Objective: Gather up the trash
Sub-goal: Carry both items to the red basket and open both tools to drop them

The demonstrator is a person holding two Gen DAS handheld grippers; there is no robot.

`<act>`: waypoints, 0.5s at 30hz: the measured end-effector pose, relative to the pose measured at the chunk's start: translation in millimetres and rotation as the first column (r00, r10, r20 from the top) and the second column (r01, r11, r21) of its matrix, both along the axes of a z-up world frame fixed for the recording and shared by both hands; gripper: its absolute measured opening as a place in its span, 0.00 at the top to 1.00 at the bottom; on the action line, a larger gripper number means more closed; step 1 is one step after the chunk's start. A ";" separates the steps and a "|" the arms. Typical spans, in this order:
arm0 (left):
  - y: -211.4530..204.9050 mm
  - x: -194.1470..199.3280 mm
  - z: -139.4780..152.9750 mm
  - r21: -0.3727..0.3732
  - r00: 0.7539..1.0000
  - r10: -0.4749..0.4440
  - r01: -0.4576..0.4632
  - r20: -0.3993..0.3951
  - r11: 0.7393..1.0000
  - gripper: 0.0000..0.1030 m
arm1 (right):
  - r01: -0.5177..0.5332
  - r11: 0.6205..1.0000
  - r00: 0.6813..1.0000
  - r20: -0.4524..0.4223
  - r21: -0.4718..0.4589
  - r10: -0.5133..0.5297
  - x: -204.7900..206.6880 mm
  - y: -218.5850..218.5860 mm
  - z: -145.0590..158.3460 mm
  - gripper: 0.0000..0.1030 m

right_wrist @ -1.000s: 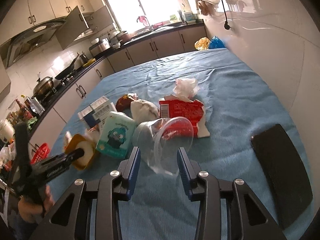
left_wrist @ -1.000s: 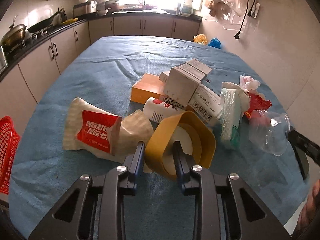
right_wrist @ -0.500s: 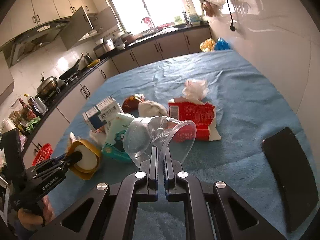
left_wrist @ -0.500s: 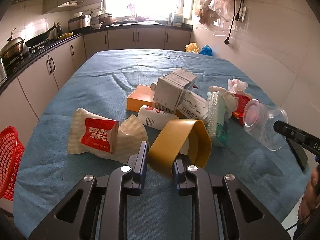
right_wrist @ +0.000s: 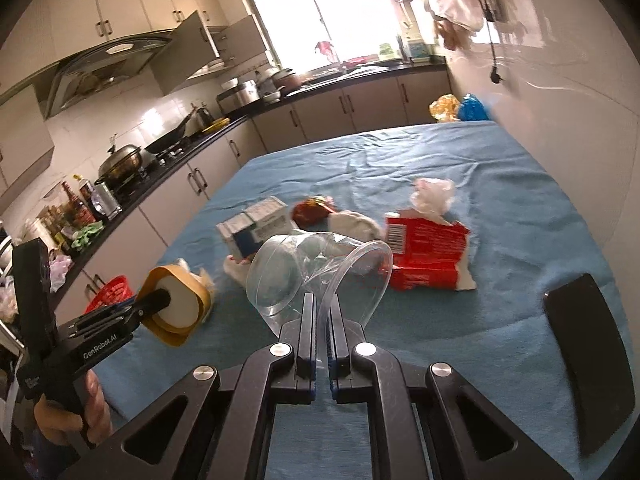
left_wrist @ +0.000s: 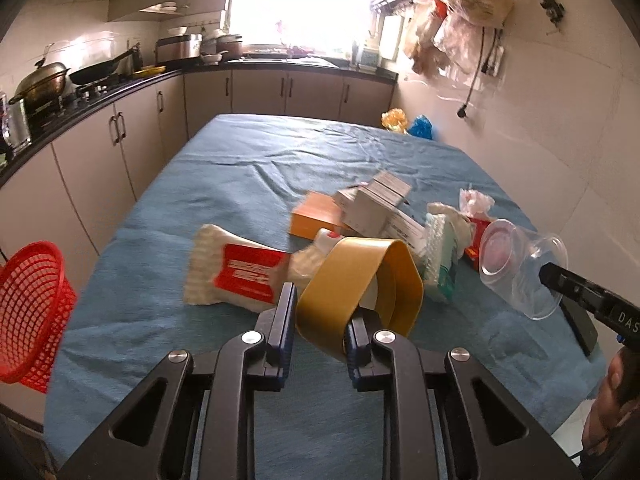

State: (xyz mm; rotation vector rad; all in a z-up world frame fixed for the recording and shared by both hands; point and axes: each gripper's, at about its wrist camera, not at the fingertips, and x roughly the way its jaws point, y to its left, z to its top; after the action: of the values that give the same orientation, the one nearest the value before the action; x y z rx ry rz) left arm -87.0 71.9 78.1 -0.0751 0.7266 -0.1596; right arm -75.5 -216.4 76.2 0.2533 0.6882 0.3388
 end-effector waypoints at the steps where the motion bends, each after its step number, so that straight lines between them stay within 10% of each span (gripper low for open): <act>1: 5.3 -1.4 2.2 -0.003 1.000 0.010 -0.010 0.005 1.000 0.80 | -0.014 1.000 1.000 0.001 0.000 0.014 0.3 4.8 1.9 0.95; 15: 113.8 -34.1 28.0 -0.035 0.969 0.236 -0.234 0.073 0.972 0.80 | -0.290 0.957 0.957 0.007 -0.015 0.290 8.0 122.7 27.9 0.95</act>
State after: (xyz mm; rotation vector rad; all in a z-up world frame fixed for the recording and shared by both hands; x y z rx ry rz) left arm -121.0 185.7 106.1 -0.1787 0.6331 0.0548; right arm -67.5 -93.7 104.1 0.1372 0.7196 0.6152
